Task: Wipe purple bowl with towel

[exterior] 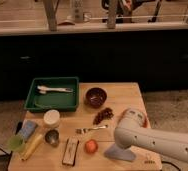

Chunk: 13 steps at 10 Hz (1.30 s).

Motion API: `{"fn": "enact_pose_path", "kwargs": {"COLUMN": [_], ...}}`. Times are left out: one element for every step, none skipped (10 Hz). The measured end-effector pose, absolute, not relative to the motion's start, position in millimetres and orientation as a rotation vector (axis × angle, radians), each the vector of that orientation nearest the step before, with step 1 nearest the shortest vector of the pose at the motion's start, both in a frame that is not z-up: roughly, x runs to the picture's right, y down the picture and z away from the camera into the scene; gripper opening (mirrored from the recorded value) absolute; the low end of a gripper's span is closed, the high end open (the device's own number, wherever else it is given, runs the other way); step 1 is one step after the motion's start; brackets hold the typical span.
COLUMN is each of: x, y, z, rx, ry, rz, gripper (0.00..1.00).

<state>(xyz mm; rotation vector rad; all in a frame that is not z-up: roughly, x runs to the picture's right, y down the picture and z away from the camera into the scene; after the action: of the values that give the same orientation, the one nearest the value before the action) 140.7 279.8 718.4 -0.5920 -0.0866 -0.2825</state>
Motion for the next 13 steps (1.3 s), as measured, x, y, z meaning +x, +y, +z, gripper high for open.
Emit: {"fn": "enact_pose_path", "kwargs": {"x": [135.7,132.7,135.5,141.4,143.1,141.0,140.5,141.1,142.9,144.7,145.7,145.7,145.2], "y": [274.0,270.4,271.0,274.4,274.9,275.6,275.1,271.8,268.8,268.1,268.0,267.0,265.0], "z": [717.2,715.2,713.9,711.4,711.1,711.5,711.5,710.2,708.5,707.0,705.9,705.4,705.3], "rx": [-0.589,-0.588,-0.588,-0.591,-0.589,-0.589,-0.587,-0.582,-0.580,-0.581,-0.581,-0.580,-0.577], "ry": [-0.082,-0.079,-0.075,-0.071,-0.073,-0.079,-0.078,-0.074,-0.068,-0.064,-0.064,-0.064,-0.064], "rz": [-0.292,-0.295,-0.296,-0.293,-0.295,-0.297,-0.298,-0.295,-0.299,-0.300,-0.300,-0.300,-0.303], "gripper": [0.00,0.02,0.08,0.19,0.29,0.39,0.46,0.49,0.46,0.38,0.30,0.27,0.27]}}
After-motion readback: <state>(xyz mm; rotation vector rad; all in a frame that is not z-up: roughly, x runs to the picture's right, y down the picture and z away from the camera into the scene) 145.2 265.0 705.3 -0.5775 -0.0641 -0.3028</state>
